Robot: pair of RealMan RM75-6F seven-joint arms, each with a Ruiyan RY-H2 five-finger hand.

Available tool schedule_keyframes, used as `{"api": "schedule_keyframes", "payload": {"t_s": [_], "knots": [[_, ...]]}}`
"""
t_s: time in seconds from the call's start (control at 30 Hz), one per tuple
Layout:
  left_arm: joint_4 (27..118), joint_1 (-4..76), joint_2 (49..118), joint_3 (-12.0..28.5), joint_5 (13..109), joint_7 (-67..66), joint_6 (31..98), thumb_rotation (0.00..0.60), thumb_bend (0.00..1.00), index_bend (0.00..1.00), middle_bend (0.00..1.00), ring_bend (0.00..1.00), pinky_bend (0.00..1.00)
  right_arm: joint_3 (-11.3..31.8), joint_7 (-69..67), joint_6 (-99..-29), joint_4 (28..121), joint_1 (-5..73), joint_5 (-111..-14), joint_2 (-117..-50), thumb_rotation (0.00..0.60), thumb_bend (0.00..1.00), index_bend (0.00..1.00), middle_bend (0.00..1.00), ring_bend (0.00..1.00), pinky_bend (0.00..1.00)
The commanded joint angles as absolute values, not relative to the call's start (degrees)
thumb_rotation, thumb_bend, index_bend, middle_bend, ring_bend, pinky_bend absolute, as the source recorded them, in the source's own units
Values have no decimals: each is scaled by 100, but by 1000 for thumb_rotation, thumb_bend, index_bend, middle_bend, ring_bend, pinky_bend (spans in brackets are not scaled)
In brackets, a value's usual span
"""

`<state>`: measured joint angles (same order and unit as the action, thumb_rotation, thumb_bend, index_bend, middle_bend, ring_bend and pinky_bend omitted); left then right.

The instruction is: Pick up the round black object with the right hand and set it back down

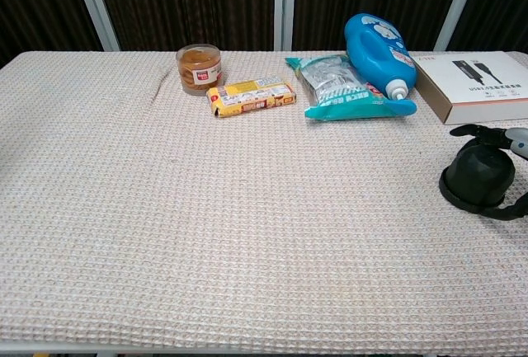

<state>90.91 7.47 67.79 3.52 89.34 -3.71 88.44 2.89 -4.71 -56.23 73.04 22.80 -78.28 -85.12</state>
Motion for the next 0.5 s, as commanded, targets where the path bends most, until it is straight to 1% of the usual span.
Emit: {"api": "schedule_keyframes", "payload": {"t_s": [0.03,0.27,0.5], "knots": [[9092,748,6777,354,8933,-371,8842,600,132,169,154,62,306,288,-467,-5637,7285,2277,-7823,-8528,600,101,0,235,0,0],[9087,744,6774,357,8921,-366,8841,600,133,169,154,62,306,291,-443,-5675,7257,2271,-7800,-8559,600,107,0,314,0,0],[9090,748,6771,358,8932,-360,8840,600,133,169,154,62,306,320,-416,-5797,7270,2251,-7810,-8552,600,129,0,345,0,0]]}}
